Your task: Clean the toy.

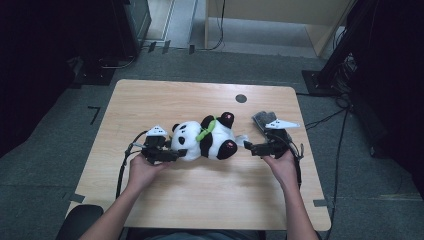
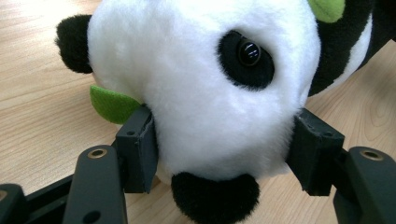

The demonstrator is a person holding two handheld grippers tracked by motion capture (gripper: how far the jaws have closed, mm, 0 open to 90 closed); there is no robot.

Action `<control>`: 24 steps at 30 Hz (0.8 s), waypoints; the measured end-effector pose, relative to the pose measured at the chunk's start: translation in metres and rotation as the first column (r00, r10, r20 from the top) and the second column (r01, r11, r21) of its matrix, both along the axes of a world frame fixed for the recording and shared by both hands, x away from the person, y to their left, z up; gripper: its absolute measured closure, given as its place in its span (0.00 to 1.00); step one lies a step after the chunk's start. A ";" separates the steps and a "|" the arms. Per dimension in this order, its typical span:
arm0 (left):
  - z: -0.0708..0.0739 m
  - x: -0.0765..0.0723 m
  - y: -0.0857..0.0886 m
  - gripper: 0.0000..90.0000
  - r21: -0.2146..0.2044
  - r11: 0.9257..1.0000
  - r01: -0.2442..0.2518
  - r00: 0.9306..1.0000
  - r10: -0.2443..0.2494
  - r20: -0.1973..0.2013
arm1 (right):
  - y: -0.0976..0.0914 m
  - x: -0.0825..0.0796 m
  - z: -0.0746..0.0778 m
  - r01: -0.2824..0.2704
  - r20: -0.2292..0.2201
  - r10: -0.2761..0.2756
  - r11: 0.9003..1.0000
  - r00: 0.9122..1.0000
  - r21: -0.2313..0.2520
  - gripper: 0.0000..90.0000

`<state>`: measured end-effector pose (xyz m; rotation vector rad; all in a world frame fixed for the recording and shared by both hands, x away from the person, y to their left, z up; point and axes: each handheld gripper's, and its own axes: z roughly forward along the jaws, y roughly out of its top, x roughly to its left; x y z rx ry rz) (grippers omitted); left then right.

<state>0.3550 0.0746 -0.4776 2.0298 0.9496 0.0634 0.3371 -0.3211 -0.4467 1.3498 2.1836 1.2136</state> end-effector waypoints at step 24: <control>-0.001 0.000 0.000 0.38 -0.009 1.000 0.002 1.000 -0.002 0.001 | 0.056 -0.019 0.023 -0.165 0.065 0.163 0.986 0.984 0.029 0.00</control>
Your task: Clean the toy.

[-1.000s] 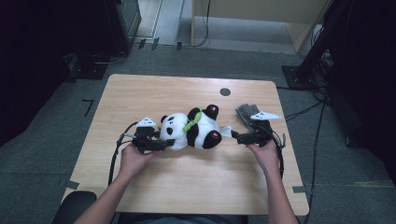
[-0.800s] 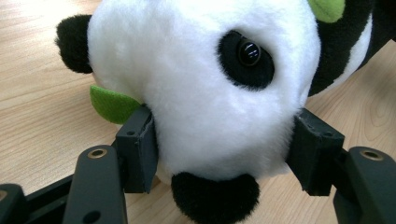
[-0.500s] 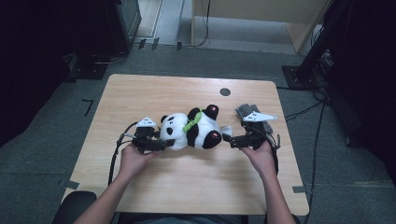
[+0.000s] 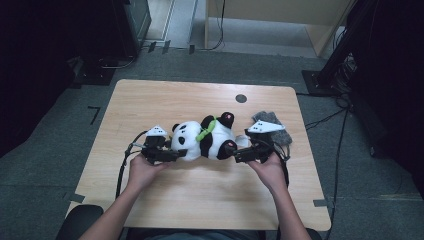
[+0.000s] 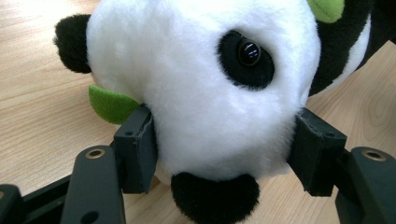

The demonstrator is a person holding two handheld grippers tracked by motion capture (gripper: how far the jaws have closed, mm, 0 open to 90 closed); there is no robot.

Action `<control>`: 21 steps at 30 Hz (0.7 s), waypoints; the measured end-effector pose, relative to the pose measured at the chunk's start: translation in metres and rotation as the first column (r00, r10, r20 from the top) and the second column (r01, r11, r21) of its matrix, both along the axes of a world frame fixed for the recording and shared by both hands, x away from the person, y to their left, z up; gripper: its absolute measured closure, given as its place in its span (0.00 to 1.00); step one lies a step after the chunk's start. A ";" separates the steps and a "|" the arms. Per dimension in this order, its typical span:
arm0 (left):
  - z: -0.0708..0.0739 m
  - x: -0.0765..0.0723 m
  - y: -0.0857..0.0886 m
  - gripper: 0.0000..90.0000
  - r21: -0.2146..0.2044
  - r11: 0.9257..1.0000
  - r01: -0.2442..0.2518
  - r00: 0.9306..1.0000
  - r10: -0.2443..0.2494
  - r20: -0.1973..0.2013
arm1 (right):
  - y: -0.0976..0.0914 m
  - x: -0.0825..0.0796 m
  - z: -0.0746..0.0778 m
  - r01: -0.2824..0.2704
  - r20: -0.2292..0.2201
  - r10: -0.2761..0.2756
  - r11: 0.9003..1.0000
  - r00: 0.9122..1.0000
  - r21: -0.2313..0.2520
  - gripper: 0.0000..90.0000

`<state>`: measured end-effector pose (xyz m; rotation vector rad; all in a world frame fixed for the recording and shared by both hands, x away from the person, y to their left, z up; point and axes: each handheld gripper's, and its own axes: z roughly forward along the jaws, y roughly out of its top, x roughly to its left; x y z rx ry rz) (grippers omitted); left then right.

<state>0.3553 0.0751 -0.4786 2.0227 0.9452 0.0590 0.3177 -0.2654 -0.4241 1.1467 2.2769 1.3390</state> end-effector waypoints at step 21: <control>0.000 0.001 0.000 0.38 -0.009 1.000 -0.002 1.000 0.002 -0.004 | 0.034 0.019 -0.050 -0.063 -0.031 0.060 0.993 0.998 -0.101 0.00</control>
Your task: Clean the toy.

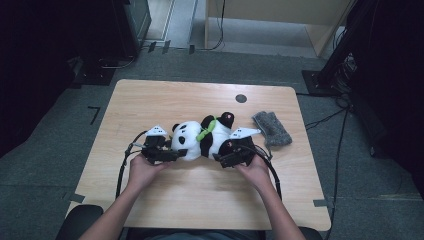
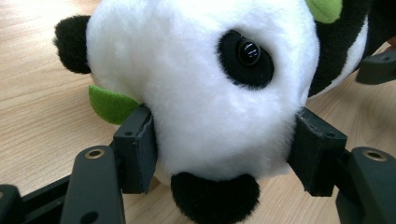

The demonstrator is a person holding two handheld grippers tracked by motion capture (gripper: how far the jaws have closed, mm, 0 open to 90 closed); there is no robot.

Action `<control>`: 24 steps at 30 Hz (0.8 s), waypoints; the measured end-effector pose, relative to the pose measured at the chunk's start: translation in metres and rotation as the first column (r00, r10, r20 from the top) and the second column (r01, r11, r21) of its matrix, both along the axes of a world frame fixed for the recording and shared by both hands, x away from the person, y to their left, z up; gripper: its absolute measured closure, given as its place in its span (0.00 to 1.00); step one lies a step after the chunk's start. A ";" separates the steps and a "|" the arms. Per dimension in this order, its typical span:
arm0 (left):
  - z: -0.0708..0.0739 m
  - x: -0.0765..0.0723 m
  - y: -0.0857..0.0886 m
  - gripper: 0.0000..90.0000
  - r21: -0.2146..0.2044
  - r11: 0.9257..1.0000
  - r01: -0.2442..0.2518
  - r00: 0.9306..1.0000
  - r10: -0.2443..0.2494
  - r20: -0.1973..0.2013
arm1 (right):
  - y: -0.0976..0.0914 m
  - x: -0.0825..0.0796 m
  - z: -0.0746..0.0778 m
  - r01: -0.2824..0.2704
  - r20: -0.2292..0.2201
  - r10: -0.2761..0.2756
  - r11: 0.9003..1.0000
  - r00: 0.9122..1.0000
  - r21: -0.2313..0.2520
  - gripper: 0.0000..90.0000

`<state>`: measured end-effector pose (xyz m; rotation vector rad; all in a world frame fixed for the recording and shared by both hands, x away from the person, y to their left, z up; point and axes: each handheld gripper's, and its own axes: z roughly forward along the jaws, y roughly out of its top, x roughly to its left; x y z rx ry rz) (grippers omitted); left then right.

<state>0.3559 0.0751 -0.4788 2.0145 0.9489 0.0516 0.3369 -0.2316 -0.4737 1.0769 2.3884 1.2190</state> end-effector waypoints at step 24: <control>0.009 0.005 0.002 0.14 -0.092 0.995 0.039 0.999 -0.040 -0.014 | -0.009 0.002 0.028 0.054 0.031 -0.053 0.999 0.998 -0.005 0.43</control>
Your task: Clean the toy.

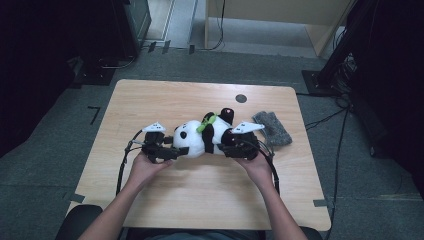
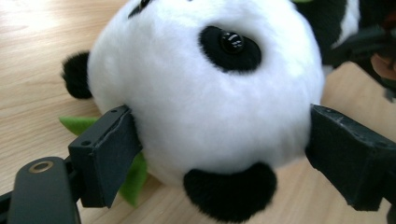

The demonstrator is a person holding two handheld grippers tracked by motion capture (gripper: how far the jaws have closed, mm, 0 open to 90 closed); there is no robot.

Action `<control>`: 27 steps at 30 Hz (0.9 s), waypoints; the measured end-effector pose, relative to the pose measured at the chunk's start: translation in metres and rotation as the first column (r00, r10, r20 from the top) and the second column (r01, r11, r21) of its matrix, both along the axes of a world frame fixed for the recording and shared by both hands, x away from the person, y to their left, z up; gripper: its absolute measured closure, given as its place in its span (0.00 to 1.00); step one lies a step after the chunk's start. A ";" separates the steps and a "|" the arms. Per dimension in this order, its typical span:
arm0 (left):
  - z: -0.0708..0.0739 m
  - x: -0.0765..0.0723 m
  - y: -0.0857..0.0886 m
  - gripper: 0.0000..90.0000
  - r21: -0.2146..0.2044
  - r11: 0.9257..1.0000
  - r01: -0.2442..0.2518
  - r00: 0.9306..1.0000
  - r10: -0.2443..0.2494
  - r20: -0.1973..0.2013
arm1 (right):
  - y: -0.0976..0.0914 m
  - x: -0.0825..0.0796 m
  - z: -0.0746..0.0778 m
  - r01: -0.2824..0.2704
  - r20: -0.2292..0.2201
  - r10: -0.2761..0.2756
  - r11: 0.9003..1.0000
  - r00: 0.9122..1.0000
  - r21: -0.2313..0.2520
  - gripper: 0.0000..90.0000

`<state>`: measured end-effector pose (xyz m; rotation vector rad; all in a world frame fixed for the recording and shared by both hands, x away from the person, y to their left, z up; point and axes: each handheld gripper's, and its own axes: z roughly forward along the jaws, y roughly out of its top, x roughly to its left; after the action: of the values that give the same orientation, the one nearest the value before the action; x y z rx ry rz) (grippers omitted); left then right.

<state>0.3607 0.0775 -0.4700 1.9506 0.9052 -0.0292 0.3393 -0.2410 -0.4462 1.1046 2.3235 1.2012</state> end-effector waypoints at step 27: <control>0.010 -0.023 0.001 0.00 -0.009 0.994 0.113 0.963 -0.108 0.248 | -0.013 -0.020 0.042 -0.050 -0.085 0.069 0.977 0.994 0.206 0.50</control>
<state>0.3374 0.0789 -0.4599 1.9306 0.6290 0.1360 0.3188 -0.2542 -0.4046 1.1873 2.3584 1.4678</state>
